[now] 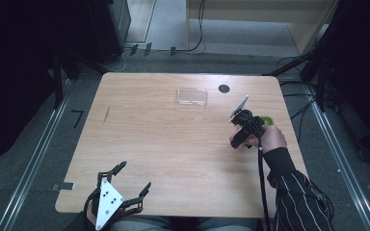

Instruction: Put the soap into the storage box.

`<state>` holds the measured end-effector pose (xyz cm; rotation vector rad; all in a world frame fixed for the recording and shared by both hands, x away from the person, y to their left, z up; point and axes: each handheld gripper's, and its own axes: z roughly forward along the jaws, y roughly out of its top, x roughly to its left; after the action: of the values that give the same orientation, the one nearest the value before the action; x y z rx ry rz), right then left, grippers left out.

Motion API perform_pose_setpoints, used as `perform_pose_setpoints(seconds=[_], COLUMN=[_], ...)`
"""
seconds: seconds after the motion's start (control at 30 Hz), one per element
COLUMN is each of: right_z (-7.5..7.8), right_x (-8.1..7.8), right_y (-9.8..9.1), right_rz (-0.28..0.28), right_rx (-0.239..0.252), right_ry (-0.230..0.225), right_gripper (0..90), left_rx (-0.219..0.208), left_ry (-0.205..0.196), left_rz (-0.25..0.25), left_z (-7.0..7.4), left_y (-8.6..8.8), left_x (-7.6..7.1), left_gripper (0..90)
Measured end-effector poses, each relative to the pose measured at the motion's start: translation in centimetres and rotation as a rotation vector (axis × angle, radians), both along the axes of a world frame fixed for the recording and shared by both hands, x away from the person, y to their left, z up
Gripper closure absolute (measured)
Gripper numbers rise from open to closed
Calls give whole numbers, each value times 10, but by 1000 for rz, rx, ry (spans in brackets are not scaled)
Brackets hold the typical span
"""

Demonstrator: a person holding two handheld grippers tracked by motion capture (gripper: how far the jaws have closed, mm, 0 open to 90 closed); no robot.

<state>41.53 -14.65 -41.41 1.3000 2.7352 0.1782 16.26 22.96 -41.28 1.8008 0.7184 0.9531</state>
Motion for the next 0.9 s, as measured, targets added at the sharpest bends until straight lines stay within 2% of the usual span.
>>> perform_pose_setpoints(seconds=[0.33, 0.9], right_z=[2, 5], right_x=[4, 9], right_y=[-11, -22], right_rz=[-34, -80], right_rx=[15, 14], right_ry=[-9, -27], right_gripper=[136, 136], left_rx=[0, 0], left_ry=[0, 0], left_rz=[0, 0], left_z=[0, 0], left_y=[0, 0], left_x=[0, 0], left_gripper=[136, 136])
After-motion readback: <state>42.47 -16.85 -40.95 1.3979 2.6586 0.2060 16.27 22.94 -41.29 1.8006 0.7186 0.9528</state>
